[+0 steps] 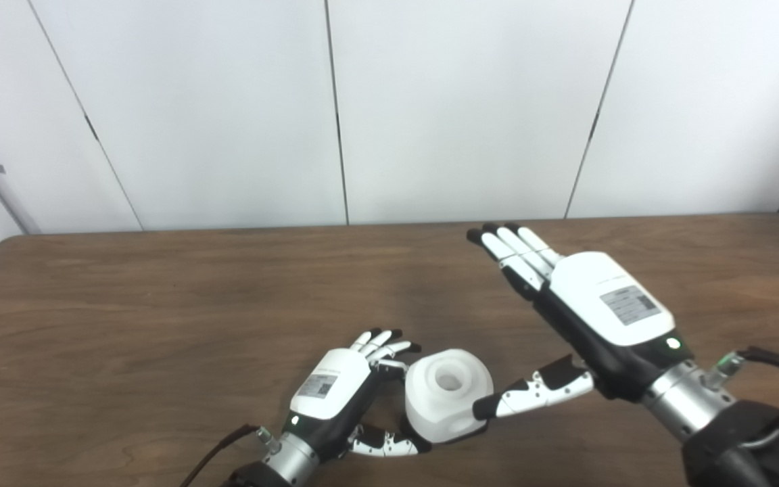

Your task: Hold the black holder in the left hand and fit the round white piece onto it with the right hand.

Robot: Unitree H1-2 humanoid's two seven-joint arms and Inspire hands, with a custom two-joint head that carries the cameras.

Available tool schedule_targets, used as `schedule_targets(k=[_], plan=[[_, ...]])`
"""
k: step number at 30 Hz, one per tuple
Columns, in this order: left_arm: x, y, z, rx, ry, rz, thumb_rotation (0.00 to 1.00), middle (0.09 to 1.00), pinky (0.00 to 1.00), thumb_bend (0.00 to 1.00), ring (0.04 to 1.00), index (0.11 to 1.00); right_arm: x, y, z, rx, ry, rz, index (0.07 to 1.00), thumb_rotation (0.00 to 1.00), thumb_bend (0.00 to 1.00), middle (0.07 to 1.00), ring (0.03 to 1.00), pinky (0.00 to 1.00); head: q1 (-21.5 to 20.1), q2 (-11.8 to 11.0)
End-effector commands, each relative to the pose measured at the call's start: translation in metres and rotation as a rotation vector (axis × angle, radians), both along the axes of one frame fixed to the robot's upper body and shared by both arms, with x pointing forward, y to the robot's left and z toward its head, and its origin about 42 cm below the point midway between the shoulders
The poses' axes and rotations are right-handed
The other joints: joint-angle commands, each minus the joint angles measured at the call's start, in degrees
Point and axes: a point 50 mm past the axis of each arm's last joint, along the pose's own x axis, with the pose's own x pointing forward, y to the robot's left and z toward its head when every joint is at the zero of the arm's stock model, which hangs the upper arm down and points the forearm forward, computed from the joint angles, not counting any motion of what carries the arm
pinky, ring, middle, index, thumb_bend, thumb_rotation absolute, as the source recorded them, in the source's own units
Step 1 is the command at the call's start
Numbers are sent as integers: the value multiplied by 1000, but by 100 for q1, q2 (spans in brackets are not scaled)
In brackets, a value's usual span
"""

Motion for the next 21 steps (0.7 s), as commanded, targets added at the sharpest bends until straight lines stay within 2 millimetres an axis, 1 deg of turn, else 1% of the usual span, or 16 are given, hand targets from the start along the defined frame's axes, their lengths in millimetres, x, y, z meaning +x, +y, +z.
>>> schedule_targets(k=[1,4,6,8,11,15,21], plan=[[6,-1,8,-14,-41,-5,50,878,1000,514,965,480,-4,-5,14,8,-63,-2,1000,611,1000,1000,1000,878,4,3],[6,0,8,-11,-44,-4,50,878,1000,514,963,480,-5,-12,16,1,-74,-12,1000,611,1000,1000,1000,885,-4,-11],[7,1,9,-7,-45,-3,50,879,1000,515,962,480,-6,-16,16,-4,-78,-21,1000,614,1000,1000,1000,872,-4,-10],[7,1,9,-3,-43,-1,50,881,1000,515,964,480,-8,-20,15,-8,-74,-28,1000,620,1000,1000,1000,887,-9,-12],[7,2,10,-2,-44,-1,50,880,1000,515,964,480,-10,-25,14,-6,-63,-35,1000,598,1000,1000,1000,874,-14,-17],[6,3,10,-5,-52,-1,49,875,1000,515,960,480,-12,-27,10,-4,-46,-43,1000,584,1000,1000,1000,868,-24,-16],[6,6,10,7,-48,4,50,877,1000,515,963,480,-14,-28,5,1,-30,-50,1000,558,1000,1000,1000,814,-24,-32]])
